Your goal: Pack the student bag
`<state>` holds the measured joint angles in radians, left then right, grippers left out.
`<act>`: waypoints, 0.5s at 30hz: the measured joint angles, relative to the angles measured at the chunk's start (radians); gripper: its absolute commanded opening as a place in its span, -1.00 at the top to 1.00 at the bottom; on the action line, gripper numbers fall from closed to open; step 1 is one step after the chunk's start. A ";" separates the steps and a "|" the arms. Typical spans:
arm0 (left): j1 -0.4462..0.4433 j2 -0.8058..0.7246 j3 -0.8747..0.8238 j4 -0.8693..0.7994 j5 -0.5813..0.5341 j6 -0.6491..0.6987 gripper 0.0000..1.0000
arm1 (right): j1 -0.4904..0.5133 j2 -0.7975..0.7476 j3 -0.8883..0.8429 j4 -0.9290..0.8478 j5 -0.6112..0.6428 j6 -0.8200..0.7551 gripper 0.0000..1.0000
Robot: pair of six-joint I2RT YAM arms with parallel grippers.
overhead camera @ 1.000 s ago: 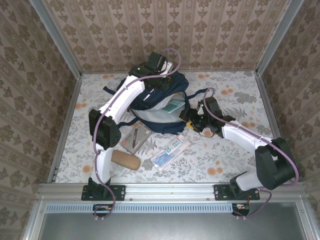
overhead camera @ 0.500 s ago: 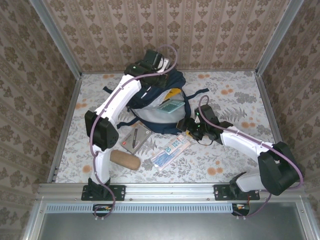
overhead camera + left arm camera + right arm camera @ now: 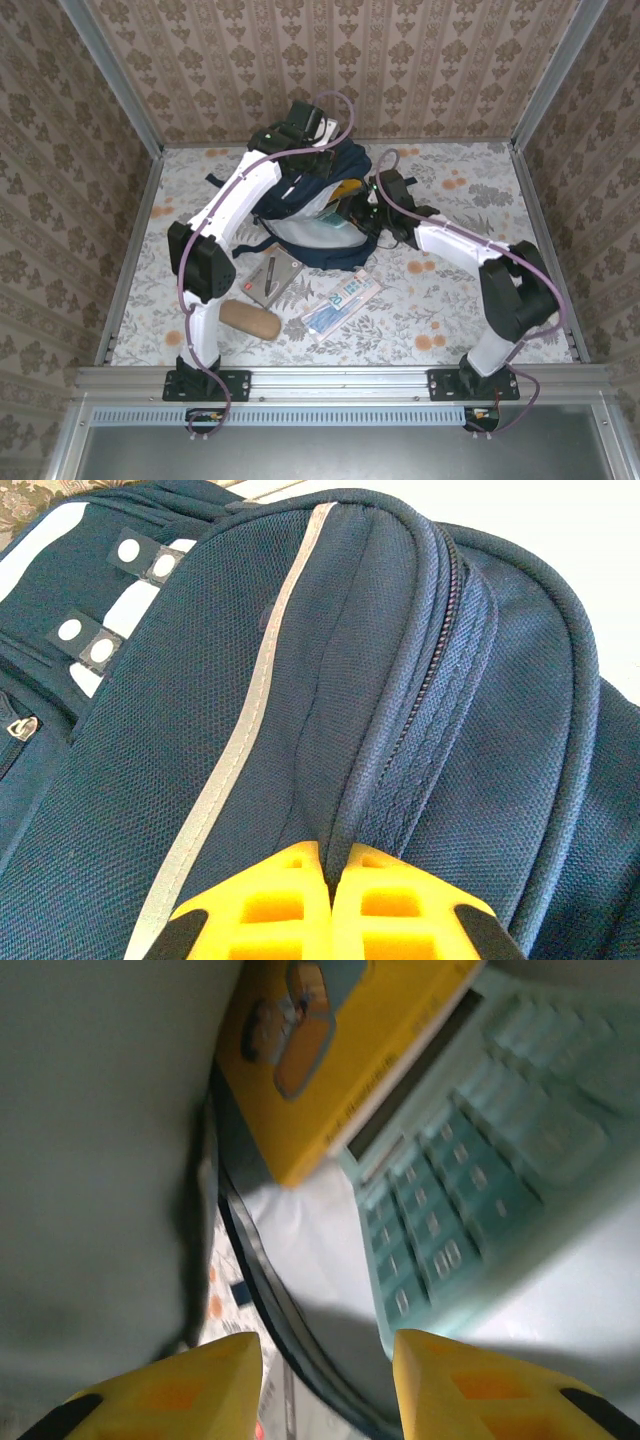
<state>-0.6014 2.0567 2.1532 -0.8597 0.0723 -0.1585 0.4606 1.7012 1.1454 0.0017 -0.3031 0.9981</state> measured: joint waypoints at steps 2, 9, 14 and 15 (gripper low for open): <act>0.000 -0.001 0.000 0.000 0.000 0.000 1.00 | -0.011 0.067 0.050 0.013 -0.014 0.009 0.24; 0.000 -0.001 0.000 0.000 0.000 0.000 1.00 | -0.021 0.166 0.056 0.021 -0.047 0.034 0.23; 0.000 -0.001 0.000 0.000 0.000 0.000 1.00 | -0.015 0.126 -0.063 0.034 -0.048 0.034 0.21; 0.000 -0.001 0.000 0.000 0.000 0.000 1.00 | -0.015 0.120 -0.083 0.034 -0.048 0.034 0.20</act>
<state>-0.6010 2.0556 2.1532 -0.8597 0.0719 -0.1585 0.4458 1.8214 1.0622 0.0360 -0.3515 1.0317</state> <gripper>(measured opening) 0.046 0.397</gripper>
